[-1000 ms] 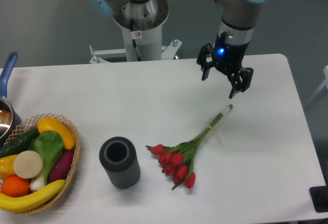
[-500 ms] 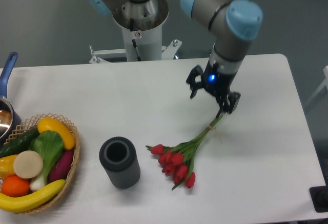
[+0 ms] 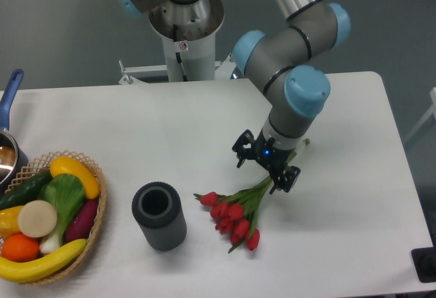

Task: Pick up the flowers from the table
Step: 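Lower the gripper around the stems near the red blooms and close it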

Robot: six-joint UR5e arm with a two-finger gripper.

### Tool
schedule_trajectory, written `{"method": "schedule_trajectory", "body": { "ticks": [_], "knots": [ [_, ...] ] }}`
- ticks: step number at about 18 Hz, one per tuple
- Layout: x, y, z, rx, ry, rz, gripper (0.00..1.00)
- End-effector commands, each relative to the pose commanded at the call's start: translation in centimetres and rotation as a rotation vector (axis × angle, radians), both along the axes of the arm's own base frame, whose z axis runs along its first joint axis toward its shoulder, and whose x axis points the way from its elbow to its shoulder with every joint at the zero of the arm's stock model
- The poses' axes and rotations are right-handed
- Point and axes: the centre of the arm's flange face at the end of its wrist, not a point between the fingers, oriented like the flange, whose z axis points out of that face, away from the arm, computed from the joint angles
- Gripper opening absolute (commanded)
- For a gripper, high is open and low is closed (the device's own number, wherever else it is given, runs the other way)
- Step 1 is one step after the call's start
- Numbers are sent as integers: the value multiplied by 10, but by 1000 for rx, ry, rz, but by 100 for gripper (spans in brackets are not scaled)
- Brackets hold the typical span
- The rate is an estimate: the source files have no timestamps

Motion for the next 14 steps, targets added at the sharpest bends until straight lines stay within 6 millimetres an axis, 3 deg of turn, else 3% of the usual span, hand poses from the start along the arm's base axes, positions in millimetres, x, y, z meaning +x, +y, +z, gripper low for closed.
{"method": "schedule_trajectory", "body": {
  "ticks": [4,9,14],
  "knots": [
    [-5,1,-10,-7,-9,4,100],
    [-13,1,-36,-62,1,3,100],
    [-11,-2,-43,-83,2,3,100]
  ]
}}
